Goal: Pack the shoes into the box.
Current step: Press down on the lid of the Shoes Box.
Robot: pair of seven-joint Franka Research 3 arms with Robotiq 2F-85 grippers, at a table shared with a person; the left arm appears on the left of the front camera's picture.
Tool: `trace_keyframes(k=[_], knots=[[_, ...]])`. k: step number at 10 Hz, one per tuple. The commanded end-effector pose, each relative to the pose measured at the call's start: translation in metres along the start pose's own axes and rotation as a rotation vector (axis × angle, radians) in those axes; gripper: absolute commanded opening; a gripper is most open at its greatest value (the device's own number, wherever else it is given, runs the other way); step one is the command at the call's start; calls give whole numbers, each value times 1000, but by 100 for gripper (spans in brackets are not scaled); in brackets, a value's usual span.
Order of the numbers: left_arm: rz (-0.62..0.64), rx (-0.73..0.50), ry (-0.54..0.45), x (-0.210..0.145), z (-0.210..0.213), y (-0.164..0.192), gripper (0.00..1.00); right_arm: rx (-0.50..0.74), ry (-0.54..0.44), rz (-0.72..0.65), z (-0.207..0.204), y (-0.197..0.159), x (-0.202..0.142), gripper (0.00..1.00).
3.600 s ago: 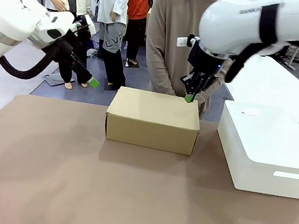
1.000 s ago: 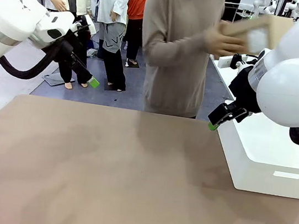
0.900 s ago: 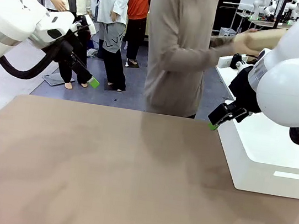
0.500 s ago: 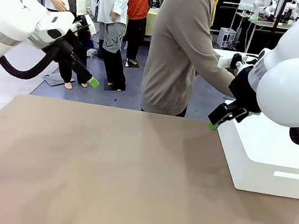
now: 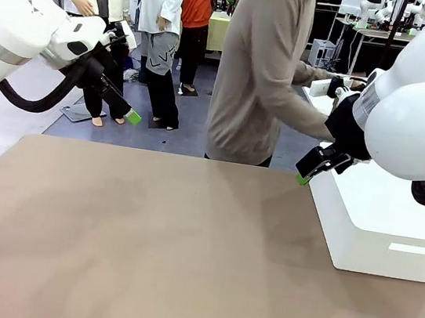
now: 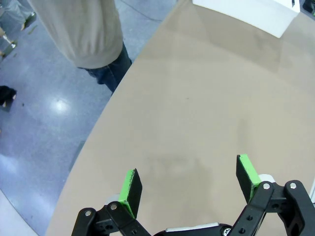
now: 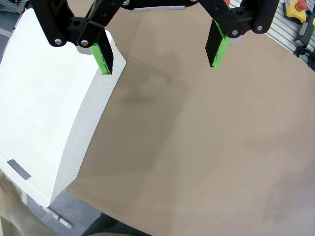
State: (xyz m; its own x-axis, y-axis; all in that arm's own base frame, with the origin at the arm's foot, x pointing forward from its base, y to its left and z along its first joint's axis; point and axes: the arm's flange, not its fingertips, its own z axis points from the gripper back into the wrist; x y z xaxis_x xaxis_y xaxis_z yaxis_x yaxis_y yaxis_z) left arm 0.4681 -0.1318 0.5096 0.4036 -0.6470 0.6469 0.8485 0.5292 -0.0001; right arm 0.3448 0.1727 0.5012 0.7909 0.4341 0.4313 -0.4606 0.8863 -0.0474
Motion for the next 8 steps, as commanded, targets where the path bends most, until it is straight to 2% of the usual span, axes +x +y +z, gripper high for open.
trace_keyframes(k=[1,8], knots=[[-7,8,-1,-1,1,1,100,-2,3,-1,2,-1,3,100],[-7,8,-1,-1,1,1,100,-2,3,-1,2,-1,3,100]])
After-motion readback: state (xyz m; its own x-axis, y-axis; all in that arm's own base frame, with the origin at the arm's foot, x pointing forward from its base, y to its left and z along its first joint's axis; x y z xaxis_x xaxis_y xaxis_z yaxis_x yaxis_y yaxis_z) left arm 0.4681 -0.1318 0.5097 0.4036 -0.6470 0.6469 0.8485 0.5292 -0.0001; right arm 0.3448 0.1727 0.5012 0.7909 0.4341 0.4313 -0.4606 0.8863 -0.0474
